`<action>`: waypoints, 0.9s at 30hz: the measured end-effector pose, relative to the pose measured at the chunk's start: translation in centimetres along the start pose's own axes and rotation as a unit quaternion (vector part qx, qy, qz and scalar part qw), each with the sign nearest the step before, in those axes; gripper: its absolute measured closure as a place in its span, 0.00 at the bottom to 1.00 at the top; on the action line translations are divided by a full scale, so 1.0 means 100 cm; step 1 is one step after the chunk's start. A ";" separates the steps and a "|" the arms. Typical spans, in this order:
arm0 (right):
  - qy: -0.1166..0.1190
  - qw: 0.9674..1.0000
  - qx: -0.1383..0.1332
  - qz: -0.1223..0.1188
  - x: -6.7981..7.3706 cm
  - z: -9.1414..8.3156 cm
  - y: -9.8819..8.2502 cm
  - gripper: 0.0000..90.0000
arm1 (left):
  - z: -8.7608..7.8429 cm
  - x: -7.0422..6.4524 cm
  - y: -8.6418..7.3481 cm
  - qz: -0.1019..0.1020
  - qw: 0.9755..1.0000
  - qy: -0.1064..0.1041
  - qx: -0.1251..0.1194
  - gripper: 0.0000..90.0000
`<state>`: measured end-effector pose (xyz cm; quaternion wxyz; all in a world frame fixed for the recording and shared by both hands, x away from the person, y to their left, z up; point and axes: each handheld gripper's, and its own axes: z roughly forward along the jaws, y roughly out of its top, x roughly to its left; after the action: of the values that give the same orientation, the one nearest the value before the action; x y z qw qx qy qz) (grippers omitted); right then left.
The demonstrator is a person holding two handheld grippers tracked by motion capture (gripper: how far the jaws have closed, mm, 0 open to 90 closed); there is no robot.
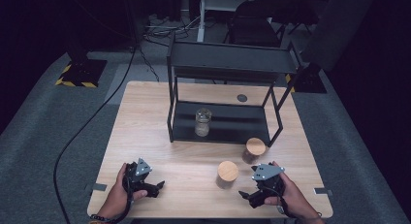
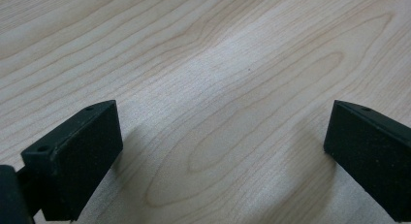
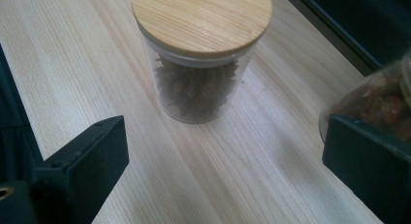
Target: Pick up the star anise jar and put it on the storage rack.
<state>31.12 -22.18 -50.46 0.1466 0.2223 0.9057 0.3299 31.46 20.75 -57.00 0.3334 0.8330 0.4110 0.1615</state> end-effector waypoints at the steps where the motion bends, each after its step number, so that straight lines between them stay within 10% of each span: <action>1: 0.001 1.000 0.001 0.000 0.000 0.001 0.001 0.03 | 0.000 0.000 0.000 -0.001 1.000 0.000 0.000 0.00; 27: 0.063 0.998 0.001 0.029 0.000 0.032 0.034 0.04 | 0.000 0.000 0.000 0.000 1.000 0.000 0.000 0.00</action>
<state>33.46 -18.15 -50.58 0.0799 0.2275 0.9064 0.3468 31.46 20.75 -57.00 0.3335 0.8328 0.4112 0.1613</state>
